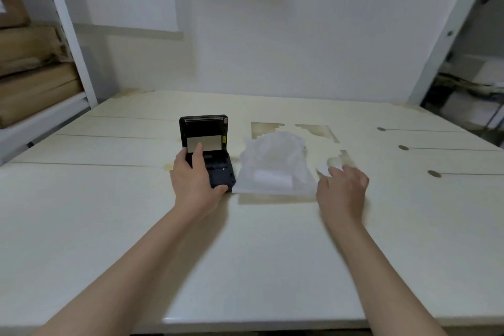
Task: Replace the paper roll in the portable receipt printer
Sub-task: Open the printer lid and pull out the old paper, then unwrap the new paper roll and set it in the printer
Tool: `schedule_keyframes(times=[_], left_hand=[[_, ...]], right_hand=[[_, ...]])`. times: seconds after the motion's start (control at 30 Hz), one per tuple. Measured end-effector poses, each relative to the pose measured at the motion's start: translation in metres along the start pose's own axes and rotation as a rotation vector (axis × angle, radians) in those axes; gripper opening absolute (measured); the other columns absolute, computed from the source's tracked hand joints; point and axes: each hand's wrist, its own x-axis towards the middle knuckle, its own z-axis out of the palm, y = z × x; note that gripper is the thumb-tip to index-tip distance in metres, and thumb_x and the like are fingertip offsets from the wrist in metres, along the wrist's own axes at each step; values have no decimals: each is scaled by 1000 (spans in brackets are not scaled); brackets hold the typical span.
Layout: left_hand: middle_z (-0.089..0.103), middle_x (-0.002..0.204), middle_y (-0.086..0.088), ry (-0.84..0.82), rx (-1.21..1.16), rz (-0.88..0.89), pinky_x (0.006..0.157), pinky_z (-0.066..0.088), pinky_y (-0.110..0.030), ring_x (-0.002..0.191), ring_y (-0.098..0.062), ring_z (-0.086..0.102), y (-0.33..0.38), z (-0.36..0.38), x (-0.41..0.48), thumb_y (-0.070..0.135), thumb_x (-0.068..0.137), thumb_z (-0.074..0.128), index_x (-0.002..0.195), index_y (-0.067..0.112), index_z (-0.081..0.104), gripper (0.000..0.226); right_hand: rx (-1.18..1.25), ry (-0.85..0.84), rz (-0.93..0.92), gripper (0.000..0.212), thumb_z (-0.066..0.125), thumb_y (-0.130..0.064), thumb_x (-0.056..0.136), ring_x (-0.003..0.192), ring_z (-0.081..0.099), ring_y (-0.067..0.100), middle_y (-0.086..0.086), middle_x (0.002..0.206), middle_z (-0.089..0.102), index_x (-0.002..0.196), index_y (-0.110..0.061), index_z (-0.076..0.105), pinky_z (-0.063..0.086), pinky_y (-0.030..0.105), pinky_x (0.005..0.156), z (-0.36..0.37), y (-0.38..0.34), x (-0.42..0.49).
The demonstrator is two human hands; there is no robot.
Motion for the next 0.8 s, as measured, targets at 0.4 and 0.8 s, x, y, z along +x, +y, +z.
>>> schedule_keyframes(times=[0.4,0.8], left_hand=[[67,116,3,-13,195,642,116,-10,-48,131,-28,46,99,83,-40,21,73,76,109,24,71,37],[70,66,6,59,285,744,103,18,-41,78,-24,65,113,122,-35,30,77,74,70,25,76,8]], right_hand=[[-133,-114,54,37,57,-3,82,132,37,20,-7,133,56,104,-31,69,21,50,108,-15,32,-11],[-136,65,-29,8,75,-33,77,119,51,19,-6,113,68,85,-36,76,7,46,103,-11,33,-10]])
